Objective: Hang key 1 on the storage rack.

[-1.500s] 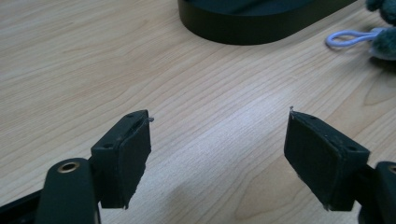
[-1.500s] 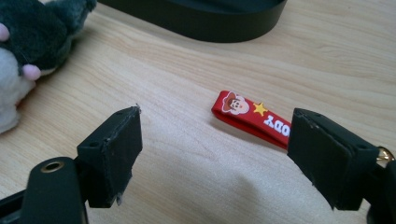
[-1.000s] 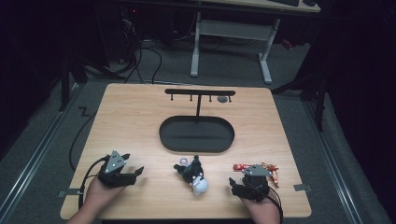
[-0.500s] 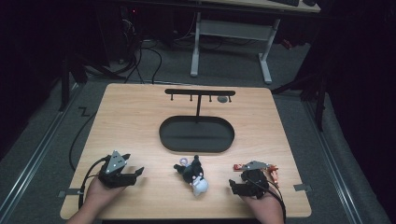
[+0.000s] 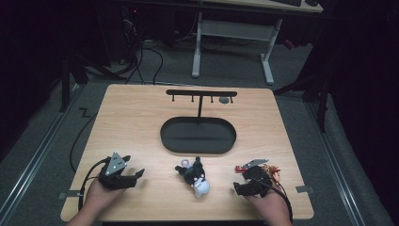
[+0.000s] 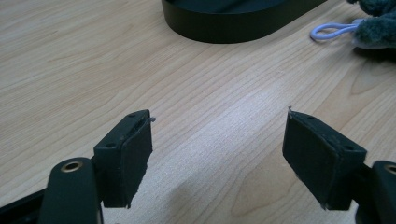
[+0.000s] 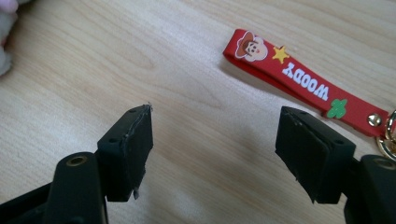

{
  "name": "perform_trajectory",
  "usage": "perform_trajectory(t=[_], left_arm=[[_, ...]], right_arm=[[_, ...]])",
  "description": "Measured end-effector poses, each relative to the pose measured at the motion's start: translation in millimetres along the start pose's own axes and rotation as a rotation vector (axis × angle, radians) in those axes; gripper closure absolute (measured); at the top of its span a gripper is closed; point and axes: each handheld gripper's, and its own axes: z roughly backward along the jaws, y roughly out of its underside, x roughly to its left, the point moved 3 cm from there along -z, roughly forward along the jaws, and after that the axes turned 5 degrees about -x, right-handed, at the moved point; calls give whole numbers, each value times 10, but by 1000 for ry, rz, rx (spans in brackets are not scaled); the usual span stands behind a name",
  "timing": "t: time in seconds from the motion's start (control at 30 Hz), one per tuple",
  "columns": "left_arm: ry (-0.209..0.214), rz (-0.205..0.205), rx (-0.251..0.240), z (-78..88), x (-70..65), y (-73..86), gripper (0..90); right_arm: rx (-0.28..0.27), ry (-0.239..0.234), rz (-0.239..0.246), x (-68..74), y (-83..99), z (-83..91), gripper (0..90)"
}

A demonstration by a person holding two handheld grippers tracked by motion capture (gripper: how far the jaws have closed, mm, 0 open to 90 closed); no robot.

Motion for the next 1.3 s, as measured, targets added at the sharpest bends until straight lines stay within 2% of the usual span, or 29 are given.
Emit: perform_trajectory(t=[0.33, 0.6, 0.9, 1.07, 1.3], left_arm=[[8, -4, 5, -12, -13, 1, 246], [15, -11, 7, -13, -24, 4, 243], [24, -16, 15, -21, -34, 8, 241], [29, -16, 12, -21, -45, 5, 241], [34, -19, 16, -24, -56, 6, 241]], right_arm=[[86, -46, 3, 33, -23, 49, 268], [134, -48, -9, 17, -4, 83, 250], [183, -46, -15, -61, 36, 177, 270], [220, -35, -2, -115, 74, 245, 290], [265, -21, -35, -260, 171, 338, 291]])
